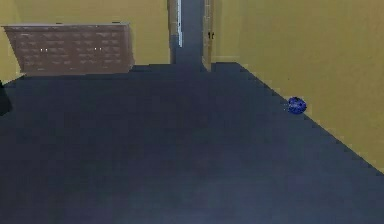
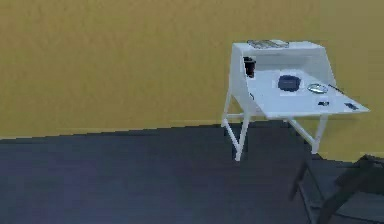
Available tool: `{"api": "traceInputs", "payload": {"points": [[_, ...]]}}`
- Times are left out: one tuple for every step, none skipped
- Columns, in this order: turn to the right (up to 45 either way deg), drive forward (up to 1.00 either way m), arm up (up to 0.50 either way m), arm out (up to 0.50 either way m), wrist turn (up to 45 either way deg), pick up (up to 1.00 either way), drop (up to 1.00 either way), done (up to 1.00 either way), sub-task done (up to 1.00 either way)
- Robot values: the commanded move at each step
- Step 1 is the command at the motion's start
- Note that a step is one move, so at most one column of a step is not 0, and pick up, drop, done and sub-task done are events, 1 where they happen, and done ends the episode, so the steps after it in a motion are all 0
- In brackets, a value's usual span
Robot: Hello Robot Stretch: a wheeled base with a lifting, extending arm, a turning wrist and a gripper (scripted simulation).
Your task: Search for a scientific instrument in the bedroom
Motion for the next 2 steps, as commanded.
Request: {"api": "traceInputs", "payload": {"points": [[0.0,1.00,0.00,0.00,0.0,0.00,0.00,0.00,0.00],[0.0,1.00,0.00,0.00,0.0,0.00,0.00,0.00,0.00]]}}
